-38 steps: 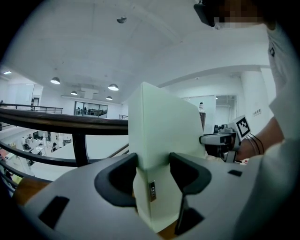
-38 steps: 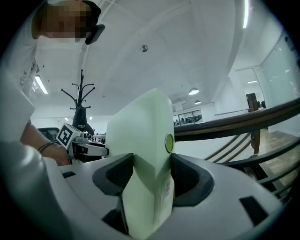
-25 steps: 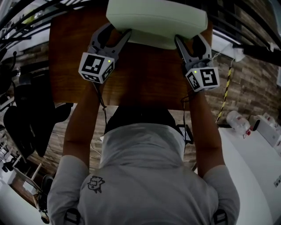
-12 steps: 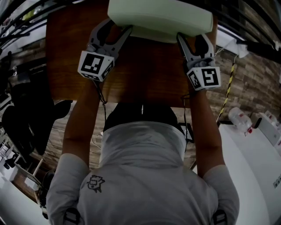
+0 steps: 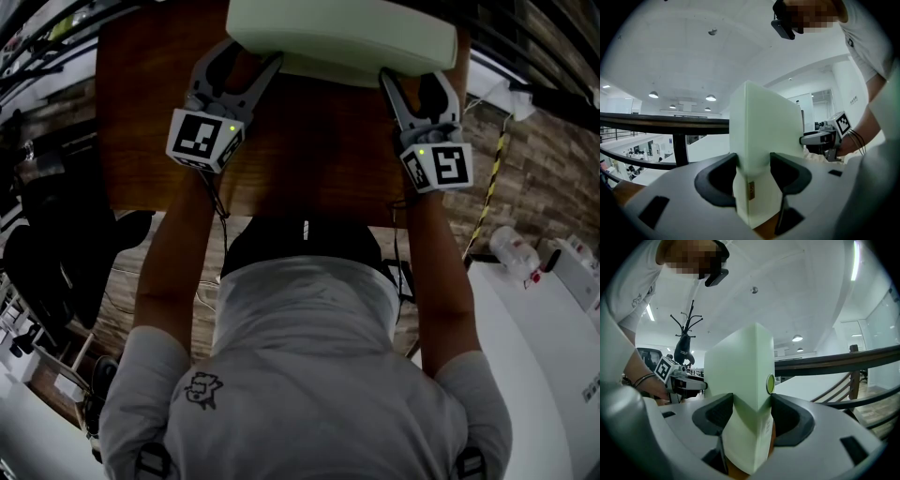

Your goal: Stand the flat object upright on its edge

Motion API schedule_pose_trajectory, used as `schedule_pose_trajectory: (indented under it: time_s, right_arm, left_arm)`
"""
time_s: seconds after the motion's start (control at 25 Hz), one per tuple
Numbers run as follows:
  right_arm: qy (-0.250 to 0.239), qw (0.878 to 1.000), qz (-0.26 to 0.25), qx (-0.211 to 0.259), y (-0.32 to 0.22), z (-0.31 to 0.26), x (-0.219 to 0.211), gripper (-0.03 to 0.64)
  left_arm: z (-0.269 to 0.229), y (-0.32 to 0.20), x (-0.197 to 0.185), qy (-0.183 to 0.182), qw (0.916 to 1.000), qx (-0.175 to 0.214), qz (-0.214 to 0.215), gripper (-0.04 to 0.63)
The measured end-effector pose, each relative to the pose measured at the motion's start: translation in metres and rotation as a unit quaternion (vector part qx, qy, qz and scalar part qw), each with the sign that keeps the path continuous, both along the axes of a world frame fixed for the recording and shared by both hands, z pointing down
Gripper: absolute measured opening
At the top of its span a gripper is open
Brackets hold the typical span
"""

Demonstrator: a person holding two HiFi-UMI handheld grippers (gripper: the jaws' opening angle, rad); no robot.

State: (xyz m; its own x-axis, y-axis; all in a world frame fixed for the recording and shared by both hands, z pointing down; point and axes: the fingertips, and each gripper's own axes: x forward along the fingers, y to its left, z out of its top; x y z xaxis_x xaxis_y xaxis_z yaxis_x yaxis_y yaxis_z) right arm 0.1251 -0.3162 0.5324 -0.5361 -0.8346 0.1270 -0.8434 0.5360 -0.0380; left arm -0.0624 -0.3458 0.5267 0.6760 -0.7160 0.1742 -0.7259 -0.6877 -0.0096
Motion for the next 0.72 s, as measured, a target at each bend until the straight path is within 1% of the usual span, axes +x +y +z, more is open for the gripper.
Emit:
schedule_pose_trajectory:
  time_s: [0.32,0.48,0.72]
  right_arm:
    - [-0.005,1.000,-0.002,0.001,0.0027,0.0001,0.0001,0.238]
    - [-0.010,1.000,0.002,-0.003,0.0034,-0.0003,0.0012,0.238]
    - [-0.016,1.000,0.012,-0.004,0.0049,0.0006,0.0013,0.238]
  left_arm:
    - [0.0022,0.0018,-0.0011,0.000,1.0000,0.006,-0.004,0.242]
    - [0.0014,0.0026,-0.0002,0.008,0.9999,0.008,-0.005,0.244]
    - [0.0034,0.0044,-0.0016,0.010,0.9999,0.010,-0.006,0.253]
